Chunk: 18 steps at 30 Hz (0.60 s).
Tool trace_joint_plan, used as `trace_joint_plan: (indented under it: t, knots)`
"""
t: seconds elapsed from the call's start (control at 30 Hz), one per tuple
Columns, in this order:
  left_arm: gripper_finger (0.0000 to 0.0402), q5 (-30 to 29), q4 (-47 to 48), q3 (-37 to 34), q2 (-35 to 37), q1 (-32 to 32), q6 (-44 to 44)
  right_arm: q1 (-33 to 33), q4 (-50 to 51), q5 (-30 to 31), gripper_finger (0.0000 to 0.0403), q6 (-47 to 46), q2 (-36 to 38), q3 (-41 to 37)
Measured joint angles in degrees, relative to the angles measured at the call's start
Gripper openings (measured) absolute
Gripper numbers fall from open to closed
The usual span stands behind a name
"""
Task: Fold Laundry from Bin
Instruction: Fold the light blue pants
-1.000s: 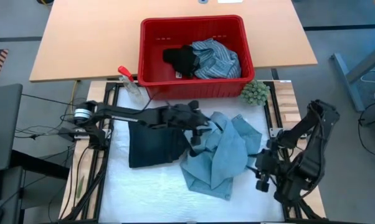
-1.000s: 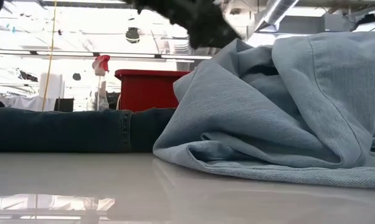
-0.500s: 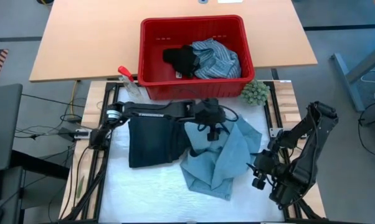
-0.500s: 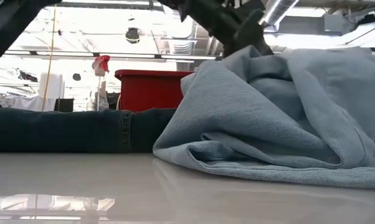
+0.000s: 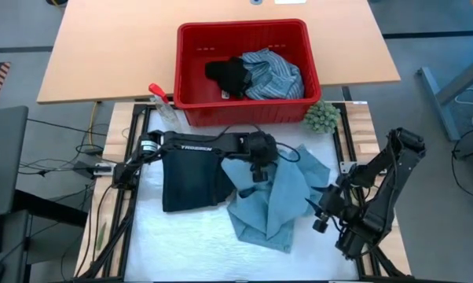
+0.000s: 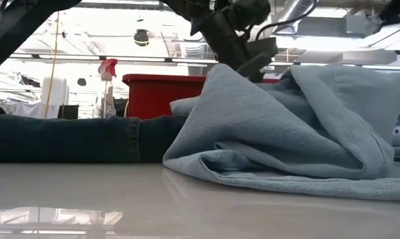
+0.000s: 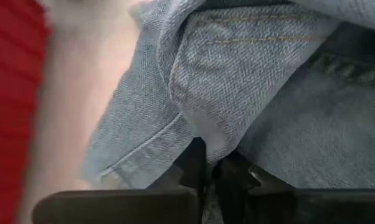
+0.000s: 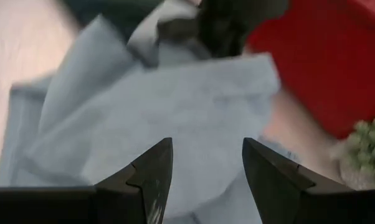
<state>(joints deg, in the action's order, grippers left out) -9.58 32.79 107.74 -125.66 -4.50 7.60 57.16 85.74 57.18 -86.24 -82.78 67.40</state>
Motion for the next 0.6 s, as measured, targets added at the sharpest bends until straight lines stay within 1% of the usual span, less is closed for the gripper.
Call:
trace_joint_plan:
  t: [0.03, 0.1, 0.23, 0.27, 0.33, 0.4, 0.47, 0.53, 0.6]
  knots:
    - [0.0007, -2.9, 0.6, 0.0, 0.6, 0.7, -0.1, -0.2, 0.0, 2.3, 0.0219, -1.8, 0.1, -1.4]
    - [0.0003, -7.8, 1.3, -0.1, 2.5, 2.4, 1.1, -0.9, 0.5, 4.8, 0.0219, -6.2, 0.8, -5.4]
    - [0.0002, -13.4, 1.5, -0.7, 9.5, 7.0, 2.2, -3.4, 0.7, 8.0, 0.0214, -17.1, 4.5, -14.7]
    - [0.0001, -14.7, 1.8, -1.6, 11.8, 8.3, 2.0, -3.8, 0.7, 9.1, 0.0211, -19.0, 5.8, -16.7]
    - [0.0001, -19.3, 3.2, -5.5, 16.7, 11.8, 0.7, -4.5, 0.5, 11.5, 0.0205, -22.3, 8.5, -20.0]
    - [0.0001, -24.6, 3.4, -12.0, 21.8, 15.6, -0.7, -4.8, 0.0, 13.5, 0.0199, -24.6, 11.6, -22.5]
    - [0.0001, -26.7, 0.5, -21.1, 28.1, 19.7, -0.8, -5.5, -2.9, 16.8, 0.0197, -25.1, 14.3, -25.0]
    - [0.0, -27.0, -6.2, -32.2, 34.7, 23.9, -1.5, -7.2, -8.0, 20.2, 0.0196, -24.3, 16.6, -27.5]
    - [0.0, -26.5, -16.6, -44.9, 39.9, 27.7, -5.2, -9.5, -15.3, 22.2, 0.0196, -20.8, 18.4, -30.1]
